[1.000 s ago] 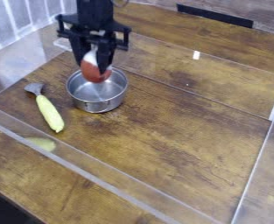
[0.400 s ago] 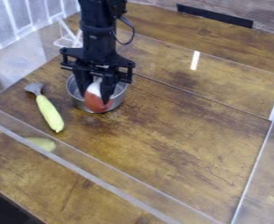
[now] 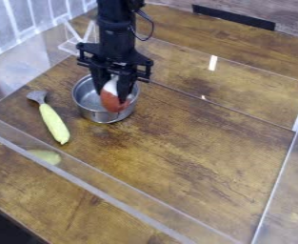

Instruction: Put the mushroom in the silver pot

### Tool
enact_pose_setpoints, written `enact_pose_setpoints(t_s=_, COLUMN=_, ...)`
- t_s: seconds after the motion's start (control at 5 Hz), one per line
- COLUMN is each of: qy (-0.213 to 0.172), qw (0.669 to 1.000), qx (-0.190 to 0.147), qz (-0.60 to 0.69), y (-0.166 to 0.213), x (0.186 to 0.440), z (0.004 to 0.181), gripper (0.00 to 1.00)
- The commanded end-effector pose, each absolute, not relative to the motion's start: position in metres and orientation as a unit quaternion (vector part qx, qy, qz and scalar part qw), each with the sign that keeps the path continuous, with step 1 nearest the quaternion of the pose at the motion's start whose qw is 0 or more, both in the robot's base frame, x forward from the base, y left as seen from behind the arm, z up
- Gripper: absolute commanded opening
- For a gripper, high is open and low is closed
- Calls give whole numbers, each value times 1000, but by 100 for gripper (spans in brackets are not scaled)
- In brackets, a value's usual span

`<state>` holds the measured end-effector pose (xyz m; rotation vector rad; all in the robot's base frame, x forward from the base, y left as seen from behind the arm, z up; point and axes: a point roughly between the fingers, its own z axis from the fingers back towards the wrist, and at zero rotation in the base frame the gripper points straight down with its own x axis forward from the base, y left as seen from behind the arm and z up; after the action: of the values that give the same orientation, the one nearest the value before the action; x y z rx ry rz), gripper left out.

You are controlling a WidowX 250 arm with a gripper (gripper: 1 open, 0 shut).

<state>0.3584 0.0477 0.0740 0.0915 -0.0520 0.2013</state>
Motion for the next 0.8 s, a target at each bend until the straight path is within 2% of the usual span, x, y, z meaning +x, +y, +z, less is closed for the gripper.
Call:
enact_pose_setpoints(t_s=0.0, qy=-53, qw=990, qx=55, qz=118, y=67, x=373, z=90, gripper=0)
enact_pose_setpoints(t_s=0.2, qy=-46, qw=993, qx=58, qz=96, y=80, x=382, z=72, gripper=0)
enact_pose_setpoints(t_s=0.4, qy=-40, qw=995, qx=53, qz=69, y=85, x=390, z=56, gripper=100)
enact_pose_setpoints(t_s=0.6, qy=-52, qw=992, qx=33, qz=107, y=81, x=395, z=79, gripper=100)
